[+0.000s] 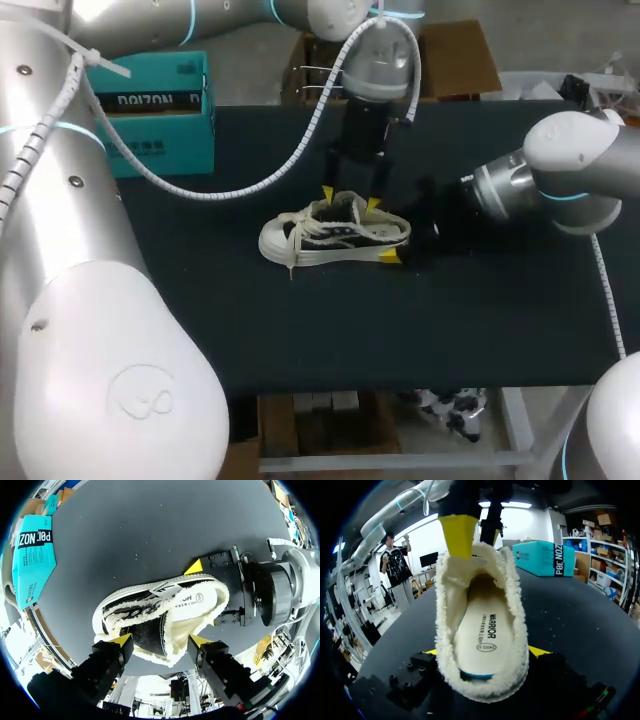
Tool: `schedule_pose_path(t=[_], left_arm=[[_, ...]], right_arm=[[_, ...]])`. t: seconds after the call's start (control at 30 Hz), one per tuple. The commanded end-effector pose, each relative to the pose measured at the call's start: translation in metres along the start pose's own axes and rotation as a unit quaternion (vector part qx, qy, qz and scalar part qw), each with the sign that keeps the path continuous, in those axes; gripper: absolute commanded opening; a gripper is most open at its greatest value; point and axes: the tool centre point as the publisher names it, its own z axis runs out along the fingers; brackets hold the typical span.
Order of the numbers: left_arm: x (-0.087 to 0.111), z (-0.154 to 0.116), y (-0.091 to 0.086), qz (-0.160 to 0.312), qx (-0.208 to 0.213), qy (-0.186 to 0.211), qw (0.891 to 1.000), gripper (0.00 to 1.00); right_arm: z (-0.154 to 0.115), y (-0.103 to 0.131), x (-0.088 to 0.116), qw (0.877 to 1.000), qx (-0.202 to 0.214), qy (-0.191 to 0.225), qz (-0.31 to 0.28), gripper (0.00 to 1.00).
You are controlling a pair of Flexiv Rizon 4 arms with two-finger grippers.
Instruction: Open the shoe tongue, take the insole out of the shoe, put the insole back into the shoe, and pack the shoe into the shoebox
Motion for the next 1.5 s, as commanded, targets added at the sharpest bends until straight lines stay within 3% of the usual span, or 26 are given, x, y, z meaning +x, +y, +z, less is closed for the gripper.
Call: schedule_pose_path(t=[0.03,0.2,0.27,0.53,0.77,1.07,1.3,1.5], left_arm=[[0.006,0.0,-0.003,-0.003,-0.038,-0.053,0.998,0.64],[0.005,0.003,-0.001,-0.007,-0.043,-0.058,0.997,0.3],[0.003,0.004,0.0,-0.009,-0.044,-0.059,0.997,0.0],[-0.01,0.0,0.01,-0.015,-0.025,-0.039,0.999,0.0],[-0.034,-0.01,0.029,-0.02,0.04,0.041,0.998,0.0],[-0.074,-0.007,0.041,-0.038,0.104,0.142,0.984,0.0],[-0.095,0.01,0.041,-0.049,0.107,0.183,0.976,0.0],[-0.102,0.022,0.038,-0.057,0.101,0.194,0.974,0.0]], right_arm=[[0.006,-0.007,-0.003,1.0,-0.002,0.001,-0.001,0.0],[0.006,-0.007,-0.003,1.0,-0.002,0.001,-0.001,0.0],[0.006,-0.007,-0.003,1.0,-0.002,0.001,-0.001,0.0],[0.006,-0.007,-0.003,1.0,-0.002,0.001,-0.001,0.0],[0.006,-0.007,-0.003,1.0,-0.002,0.001,-0.001,0.0],[0.006,-0.007,-0.003,1.0,-0.002,0.001,-0.001,0.0],[0.006,-0.007,-0.003,1.0,-0.002,0.001,-0.001,0.0],[0.006,-0.007,-0.003,1.0,-0.002,0.001,-0.001,0.0]])
